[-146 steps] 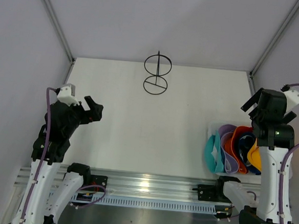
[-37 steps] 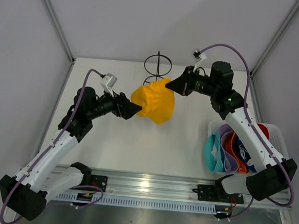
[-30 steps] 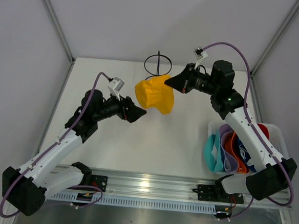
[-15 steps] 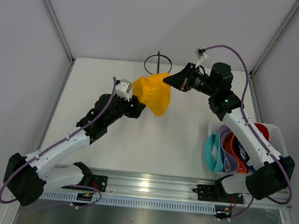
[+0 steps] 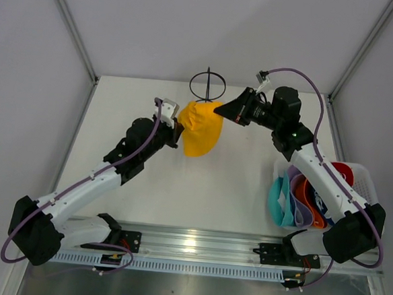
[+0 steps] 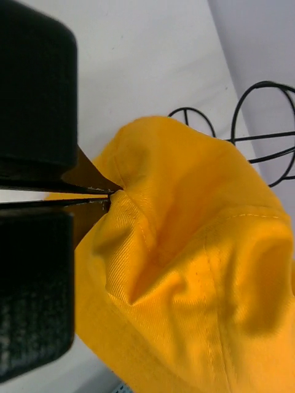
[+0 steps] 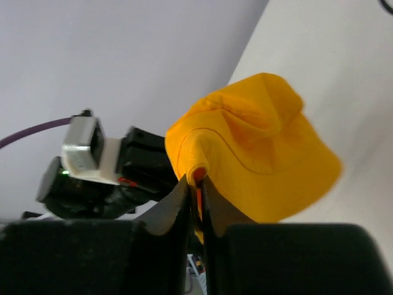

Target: Stack the hats

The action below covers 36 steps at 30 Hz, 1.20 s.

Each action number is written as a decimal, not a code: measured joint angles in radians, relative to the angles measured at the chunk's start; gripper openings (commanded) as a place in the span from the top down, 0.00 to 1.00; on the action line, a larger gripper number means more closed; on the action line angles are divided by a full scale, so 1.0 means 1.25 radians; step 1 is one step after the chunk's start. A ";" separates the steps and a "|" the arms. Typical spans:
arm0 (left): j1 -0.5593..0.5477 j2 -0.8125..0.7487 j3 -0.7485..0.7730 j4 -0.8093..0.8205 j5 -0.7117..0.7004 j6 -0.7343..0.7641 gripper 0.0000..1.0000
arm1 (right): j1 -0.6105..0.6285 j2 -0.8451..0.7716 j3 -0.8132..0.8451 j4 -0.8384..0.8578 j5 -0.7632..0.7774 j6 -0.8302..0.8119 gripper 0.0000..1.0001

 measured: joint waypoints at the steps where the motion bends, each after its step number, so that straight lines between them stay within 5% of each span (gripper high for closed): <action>1: 0.000 -0.009 0.003 -0.004 0.001 0.016 0.99 | 0.000 0.000 0.004 -0.021 0.011 -0.003 0.70; 3: 0.001 -0.030 0.019 -0.028 0.004 0.058 0.99 | -0.002 0.000 0.006 -0.046 0.032 -0.013 0.43; 8: 0.004 -0.038 0.146 -0.107 0.061 0.141 0.99 | -0.002 0.000 0.006 -0.066 0.072 -0.014 0.21; 13: 0.004 -0.048 0.216 -0.158 0.109 0.131 0.99 | 0.005 0.000 0.005 -0.052 0.110 0.025 0.18; 21: 0.004 0.044 0.434 -0.401 0.096 -0.098 0.99 | 0.010 -0.003 0.006 -0.159 0.234 0.052 0.05; 28: 0.004 0.055 0.454 -0.528 0.032 -0.205 0.99 | -0.056 -0.079 0.004 -0.266 0.305 0.030 0.00; 36: 0.004 0.073 0.509 -0.562 -0.042 -0.221 0.99 | -0.023 -0.182 -0.076 -0.184 0.315 0.229 0.00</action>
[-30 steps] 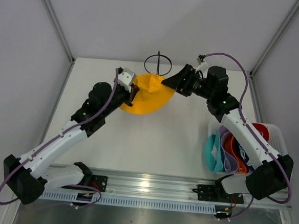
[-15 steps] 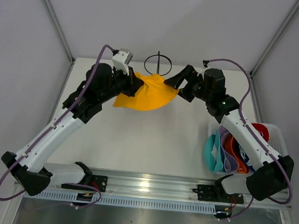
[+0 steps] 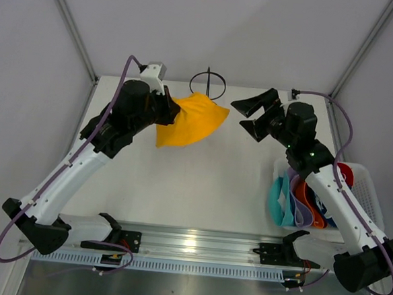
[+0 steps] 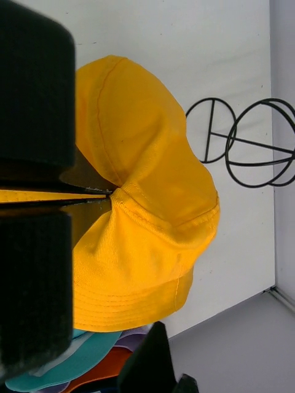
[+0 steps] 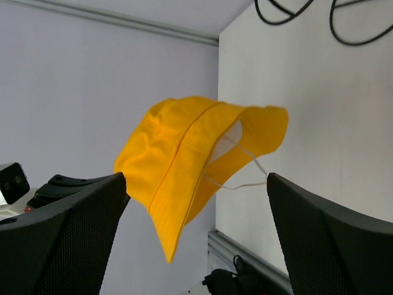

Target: Stack the hats

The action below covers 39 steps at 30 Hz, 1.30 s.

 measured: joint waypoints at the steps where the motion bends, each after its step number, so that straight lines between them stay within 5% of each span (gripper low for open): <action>1: 0.000 0.003 0.003 -0.001 -0.008 -0.005 0.99 | 0.012 0.007 -0.002 0.001 0.004 0.018 0.01; 6: 0.000 0.016 0.004 0.004 -0.030 -0.028 0.99 | 0.056 0.056 -0.009 0.041 0.011 0.079 0.03; 9: 0.000 0.019 0.002 0.017 -0.027 -0.035 0.99 | 0.074 0.094 -0.011 0.085 0.011 0.104 0.14; 12: 0.000 0.019 0.000 0.027 -0.022 -0.039 0.99 | 0.088 0.144 -0.001 0.121 0.004 0.116 0.37; 13: -0.001 0.019 -0.004 0.033 -0.020 -0.039 0.99 | 0.092 0.168 0.009 0.131 -0.002 0.117 0.59; 16: -0.002 0.017 -0.021 0.047 -0.020 -0.039 0.99 | 0.100 0.234 0.050 0.155 -0.019 0.114 0.92; 18: -0.002 0.015 -0.031 0.048 -0.030 -0.038 0.99 | 0.101 0.265 0.087 0.155 -0.025 0.100 0.98; 22: -0.002 0.007 -0.034 0.053 -0.079 -0.017 0.96 | 0.082 0.343 0.225 0.153 -0.071 0.048 1.00; 24: -0.002 -0.004 -0.035 0.067 -0.102 0.007 0.69 | 0.067 0.395 0.320 0.172 -0.121 0.020 1.00; 26: -0.003 -0.017 -0.035 0.087 -0.121 0.032 0.18 | 0.056 0.453 0.417 0.192 -0.179 -0.002 1.00; 29: -0.001 -0.043 -0.035 0.114 -0.154 0.052 0.01 | 0.042 0.544 0.544 0.233 -0.273 -0.020 1.00; 32: 0.024 -0.081 -0.037 0.127 -0.168 0.049 0.01 | 0.039 0.674 0.723 0.265 -0.381 -0.030 1.00; 36: 0.175 -0.155 -0.081 0.164 -0.124 -0.014 0.01 | 0.040 0.854 0.976 0.326 -0.497 0.005 1.00; 39: 0.254 -0.188 -0.126 0.189 -0.085 -0.047 0.01 | 0.038 0.934 1.043 0.428 -0.540 0.072 1.00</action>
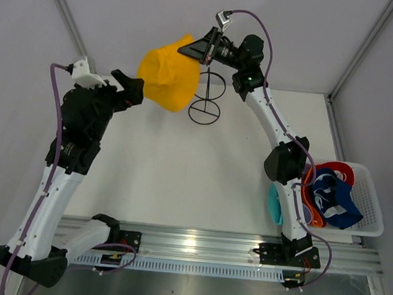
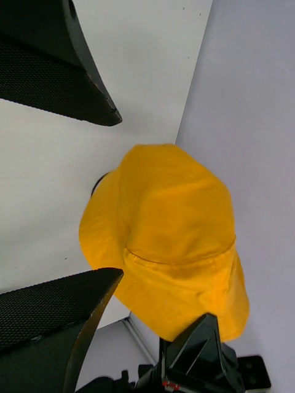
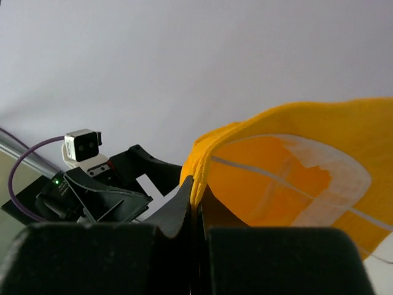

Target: Stack the hats

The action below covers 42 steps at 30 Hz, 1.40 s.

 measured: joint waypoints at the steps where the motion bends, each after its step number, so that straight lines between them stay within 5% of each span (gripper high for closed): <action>1: 0.006 -0.001 -0.009 0.011 0.011 0.000 0.00 | 0.000 0.014 0.001 0.016 -0.010 0.013 1.00; 13: 0.009 0.233 0.026 0.116 0.161 0.071 0.00 | -0.021 0.071 0.016 -0.045 -0.064 -0.152 0.97; 25: 0.010 0.354 0.092 0.169 0.232 0.071 0.00 | -0.167 0.151 0.027 -0.015 -0.121 -0.157 0.93; 30: 0.010 0.373 0.094 0.176 0.214 0.072 0.00 | -0.197 0.167 0.016 -0.034 -0.149 -0.189 0.87; 42: 0.063 0.437 0.097 0.202 0.107 -0.014 0.04 | -0.259 0.234 -0.012 -0.022 -0.097 -0.172 0.92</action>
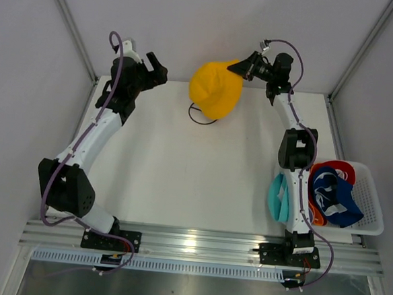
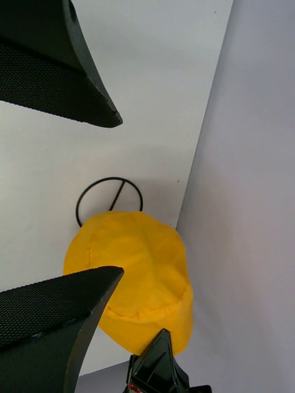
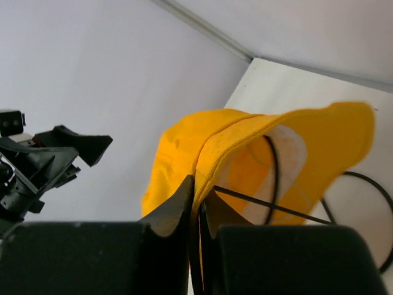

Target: Stack the hats

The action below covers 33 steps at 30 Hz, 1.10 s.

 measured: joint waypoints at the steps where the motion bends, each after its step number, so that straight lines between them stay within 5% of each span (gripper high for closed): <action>1: 0.002 0.008 0.001 0.001 0.000 -0.002 0.04 | -0.009 0.015 -0.001 0.005 0.005 0.016 0.93; 16: 0.002 0.173 0.023 0.016 0.072 -0.140 0.12 | -0.048 0.076 -0.164 0.197 0.019 0.156 0.88; 21: 0.000 0.205 0.009 0.007 0.094 -0.295 0.14 | -0.044 0.075 -0.214 0.288 0.037 0.161 0.88; 27: -0.020 0.174 -0.166 0.136 0.063 -0.540 0.13 | -0.022 0.054 -0.417 0.421 0.120 0.146 0.92; 33: -0.038 0.205 -0.158 0.238 0.091 -0.627 0.13 | -0.010 0.052 -0.466 0.461 0.163 0.138 0.78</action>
